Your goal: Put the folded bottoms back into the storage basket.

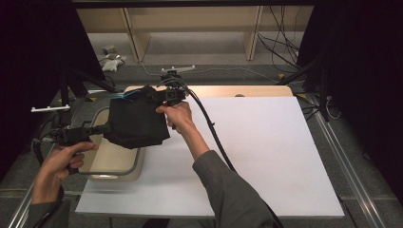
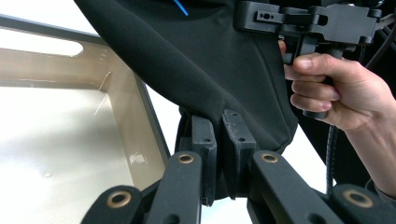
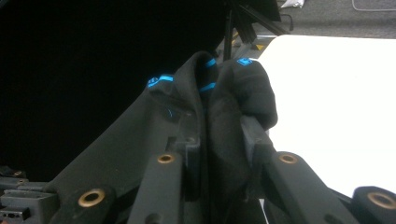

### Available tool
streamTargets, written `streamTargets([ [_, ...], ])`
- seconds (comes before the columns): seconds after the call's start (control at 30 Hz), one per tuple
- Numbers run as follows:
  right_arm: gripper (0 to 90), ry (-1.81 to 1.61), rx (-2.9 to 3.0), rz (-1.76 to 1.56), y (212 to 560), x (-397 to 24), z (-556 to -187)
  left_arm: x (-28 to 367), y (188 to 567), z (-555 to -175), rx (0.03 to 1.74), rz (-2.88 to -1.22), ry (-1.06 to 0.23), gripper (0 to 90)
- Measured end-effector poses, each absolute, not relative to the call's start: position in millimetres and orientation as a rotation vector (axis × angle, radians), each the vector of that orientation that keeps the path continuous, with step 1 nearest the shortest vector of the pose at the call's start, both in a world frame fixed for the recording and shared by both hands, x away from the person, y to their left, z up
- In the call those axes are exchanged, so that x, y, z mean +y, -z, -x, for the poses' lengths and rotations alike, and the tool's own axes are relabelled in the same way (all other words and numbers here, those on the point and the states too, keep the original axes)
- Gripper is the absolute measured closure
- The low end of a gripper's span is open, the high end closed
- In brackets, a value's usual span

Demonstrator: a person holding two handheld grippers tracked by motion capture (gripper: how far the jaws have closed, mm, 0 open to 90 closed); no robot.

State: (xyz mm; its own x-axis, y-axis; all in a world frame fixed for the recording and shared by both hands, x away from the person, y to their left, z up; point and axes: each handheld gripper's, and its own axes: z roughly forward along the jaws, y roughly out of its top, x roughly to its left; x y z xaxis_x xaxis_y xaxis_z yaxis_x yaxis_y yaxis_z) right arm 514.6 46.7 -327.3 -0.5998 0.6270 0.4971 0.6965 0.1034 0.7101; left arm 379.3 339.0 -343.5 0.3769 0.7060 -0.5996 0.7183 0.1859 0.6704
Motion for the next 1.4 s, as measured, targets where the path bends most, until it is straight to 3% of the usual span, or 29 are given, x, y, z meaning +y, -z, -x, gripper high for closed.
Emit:
streamTargets([
  [1.4,73.6,1.470,-2.298,1.372,346,107,-510,390,358,-370,1.479,-1.525,-0.060,84.2],
])
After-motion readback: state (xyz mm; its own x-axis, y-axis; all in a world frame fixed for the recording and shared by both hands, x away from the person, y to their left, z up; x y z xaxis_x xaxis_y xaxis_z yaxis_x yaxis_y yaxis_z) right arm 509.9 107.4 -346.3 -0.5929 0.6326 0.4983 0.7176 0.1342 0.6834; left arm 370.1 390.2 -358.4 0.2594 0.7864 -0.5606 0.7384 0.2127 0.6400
